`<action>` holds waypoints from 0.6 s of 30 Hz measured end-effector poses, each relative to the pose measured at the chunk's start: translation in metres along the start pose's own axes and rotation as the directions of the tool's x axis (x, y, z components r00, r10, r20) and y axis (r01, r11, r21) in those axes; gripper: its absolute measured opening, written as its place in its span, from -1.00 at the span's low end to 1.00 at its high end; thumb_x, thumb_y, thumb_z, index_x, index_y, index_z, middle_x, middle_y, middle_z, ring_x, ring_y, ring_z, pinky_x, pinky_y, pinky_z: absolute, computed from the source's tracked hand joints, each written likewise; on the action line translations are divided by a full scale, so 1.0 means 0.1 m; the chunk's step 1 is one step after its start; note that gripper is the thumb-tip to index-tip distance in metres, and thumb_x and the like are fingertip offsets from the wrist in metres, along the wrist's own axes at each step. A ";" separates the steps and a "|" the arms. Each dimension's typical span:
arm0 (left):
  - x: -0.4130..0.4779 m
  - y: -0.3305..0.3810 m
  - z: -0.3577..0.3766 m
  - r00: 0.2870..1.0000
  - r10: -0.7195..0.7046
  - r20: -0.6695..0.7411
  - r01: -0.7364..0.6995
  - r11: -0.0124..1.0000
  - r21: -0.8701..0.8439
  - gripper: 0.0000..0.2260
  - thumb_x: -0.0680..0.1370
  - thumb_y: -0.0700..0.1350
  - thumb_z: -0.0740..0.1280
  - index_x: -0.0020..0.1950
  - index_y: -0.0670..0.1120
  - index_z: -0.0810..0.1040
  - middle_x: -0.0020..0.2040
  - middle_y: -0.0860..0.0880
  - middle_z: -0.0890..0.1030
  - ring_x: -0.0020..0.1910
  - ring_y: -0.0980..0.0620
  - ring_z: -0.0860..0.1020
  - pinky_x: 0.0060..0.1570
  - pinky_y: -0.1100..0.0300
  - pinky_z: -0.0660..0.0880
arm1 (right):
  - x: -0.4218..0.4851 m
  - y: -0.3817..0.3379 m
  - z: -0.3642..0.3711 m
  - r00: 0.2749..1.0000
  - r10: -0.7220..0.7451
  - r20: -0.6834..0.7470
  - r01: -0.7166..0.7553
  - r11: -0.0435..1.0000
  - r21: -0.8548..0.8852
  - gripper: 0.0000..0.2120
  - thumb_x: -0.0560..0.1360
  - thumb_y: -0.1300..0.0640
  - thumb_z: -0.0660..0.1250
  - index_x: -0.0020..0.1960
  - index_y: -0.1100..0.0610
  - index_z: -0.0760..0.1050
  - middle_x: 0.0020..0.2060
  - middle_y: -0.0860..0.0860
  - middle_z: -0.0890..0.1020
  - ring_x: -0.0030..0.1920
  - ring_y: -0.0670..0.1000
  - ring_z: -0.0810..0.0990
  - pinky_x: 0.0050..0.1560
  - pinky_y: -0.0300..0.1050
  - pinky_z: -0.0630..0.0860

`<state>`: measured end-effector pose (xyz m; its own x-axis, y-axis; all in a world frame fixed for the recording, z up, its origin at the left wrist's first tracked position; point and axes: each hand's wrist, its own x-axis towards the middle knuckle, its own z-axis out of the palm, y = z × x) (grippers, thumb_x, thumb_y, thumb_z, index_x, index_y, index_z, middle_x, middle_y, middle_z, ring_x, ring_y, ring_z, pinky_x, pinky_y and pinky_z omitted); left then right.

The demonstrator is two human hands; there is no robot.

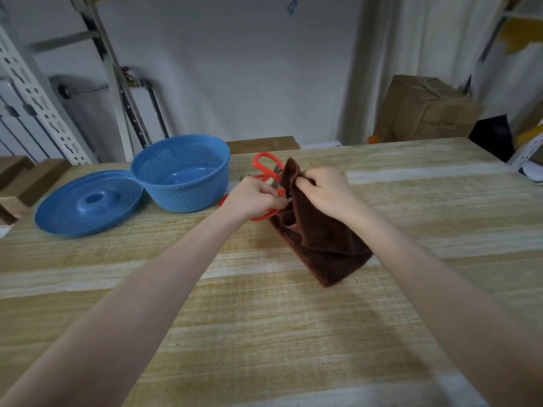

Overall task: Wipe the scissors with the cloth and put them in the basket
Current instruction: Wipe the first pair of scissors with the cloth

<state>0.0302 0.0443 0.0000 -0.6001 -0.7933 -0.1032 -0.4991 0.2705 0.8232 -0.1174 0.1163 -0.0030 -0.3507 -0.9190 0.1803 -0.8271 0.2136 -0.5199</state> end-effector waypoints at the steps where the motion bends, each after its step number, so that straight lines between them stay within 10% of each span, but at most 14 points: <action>1: 0.00 0.00 0.01 1.000 0.006 0.003 -0.006 1.000 0.002 -0.81 0.44 -0.09 0.49 -0.38 0.05 0.65 -0.24 0.18 0.63 0.17 -0.06 0.55 0.30 -0.02 0.42 | 0.00 -0.01 0.00 1.000 0.012 0.001 -0.012 1.000 -0.017 -0.75 0.59 0.00 0.19 -0.03 0.10 0.59 -0.04 0.01 0.65 0.12 0.11 0.53 0.38 0.26 0.21; 11: -0.01 0.01 0.07 0.999 0.037 0.007 -0.037 0.997 0.062 -0.83 0.44 -0.08 0.48 -0.36 0.04 0.66 -0.44 0.15 0.57 -0.32 0.16 0.50 -0.11 0.16 0.45 | 0.04 0.01 -0.06 0.990 0.099 0.103 -0.110 0.988 0.104 -0.78 0.45 -0.15 0.39 -0.20 -0.03 0.65 -0.22 -0.13 0.64 0.02 0.04 0.58 0.29 0.26 0.37; 18: -0.02 0.01 0.11 0.999 0.051 0.012 -0.053 0.991 0.123 -0.84 0.44 -0.07 0.47 -0.35 0.07 0.66 -0.36 0.10 0.60 -0.20 0.10 0.52 0.03 0.10 0.50 | 0.06 -0.03 -0.03 0.974 0.155 0.166 -0.181 0.972 0.153 -0.72 0.46 0.01 0.42 -0.21 0.24 0.63 -0.35 0.07 0.60 -0.21 0.08 0.57 0.04 0.05 0.45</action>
<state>0.0243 0.0523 -0.0051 -0.6325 -0.7716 -0.0675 -0.5401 0.3769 0.7525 -0.1185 0.1116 0.0018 -0.3971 -0.9167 -0.0435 -0.6731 0.3232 -0.6652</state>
